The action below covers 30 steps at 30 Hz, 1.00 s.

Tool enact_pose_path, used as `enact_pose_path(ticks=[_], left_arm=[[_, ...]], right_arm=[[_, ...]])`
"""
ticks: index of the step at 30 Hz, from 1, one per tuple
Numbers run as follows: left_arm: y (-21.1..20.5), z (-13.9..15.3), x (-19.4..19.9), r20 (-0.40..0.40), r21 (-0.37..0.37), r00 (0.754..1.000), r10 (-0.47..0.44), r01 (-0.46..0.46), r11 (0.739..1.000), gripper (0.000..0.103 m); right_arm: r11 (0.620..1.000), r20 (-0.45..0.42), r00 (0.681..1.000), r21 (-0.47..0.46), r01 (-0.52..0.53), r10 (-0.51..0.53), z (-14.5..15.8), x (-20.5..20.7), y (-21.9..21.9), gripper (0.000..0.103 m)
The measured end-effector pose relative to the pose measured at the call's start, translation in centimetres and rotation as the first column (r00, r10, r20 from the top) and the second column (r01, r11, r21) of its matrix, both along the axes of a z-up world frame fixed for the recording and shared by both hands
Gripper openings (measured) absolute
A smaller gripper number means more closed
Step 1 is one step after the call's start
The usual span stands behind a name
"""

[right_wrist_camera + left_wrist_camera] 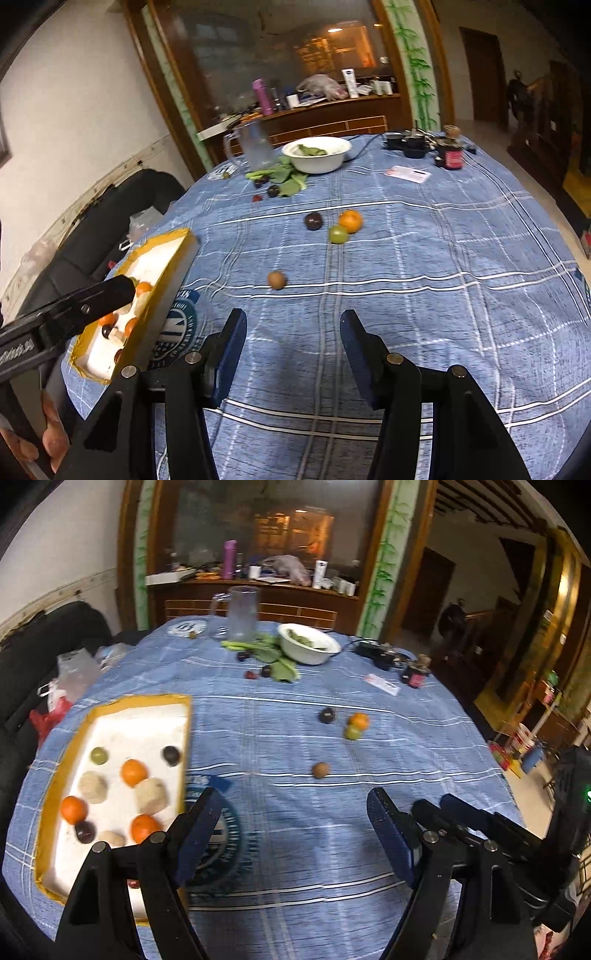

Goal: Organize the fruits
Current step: 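Move both open tools back toward the remaining fruit on the table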

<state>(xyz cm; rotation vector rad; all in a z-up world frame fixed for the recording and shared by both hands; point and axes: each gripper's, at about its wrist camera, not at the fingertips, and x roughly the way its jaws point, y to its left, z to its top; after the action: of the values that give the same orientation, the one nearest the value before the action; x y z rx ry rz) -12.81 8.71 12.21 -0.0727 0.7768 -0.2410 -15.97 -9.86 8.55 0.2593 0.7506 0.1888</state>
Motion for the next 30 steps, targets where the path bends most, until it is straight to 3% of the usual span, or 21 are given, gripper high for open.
enact_pose_path(ticks=[8, 19, 25, 30], left_arm=[[-2.4, -1.8, 0.2, -0.031, 0.041, 0.998, -0.059, 0.06, 0.997, 0.08], [0.2, -4.5, 2.7, -0.106, 0.001, 0.994, -0.009, 0.009, 1.0, 0.08], [1.8, -6.4, 5.1, -0.148, 0.009, 0.988, 0.044, -0.044, 0.999, 0.08], [1.4, -7.8, 7.8, -0.202, -0.041, 0.979, 0.021, -0.03, 0.999, 0.08]], right_arm=[[1.0, -0.026, 1.0, 0.001, 0.01, -0.01, -1.1, 0.2, -0.4, 0.057], [1.0, -0.086, 0.996, -0.017, 0.003, -0.004, -2.9, 2.5, 0.1, 0.057], [0.998, -0.115, 0.992, -0.02, 0.058, -0.06, -3.9, 5.2, -3.3, 0.056], [0.996, -0.141, 0.986, -0.001, 0.087, -0.086, -4.2, 9.7, -5.4, 0.056]])
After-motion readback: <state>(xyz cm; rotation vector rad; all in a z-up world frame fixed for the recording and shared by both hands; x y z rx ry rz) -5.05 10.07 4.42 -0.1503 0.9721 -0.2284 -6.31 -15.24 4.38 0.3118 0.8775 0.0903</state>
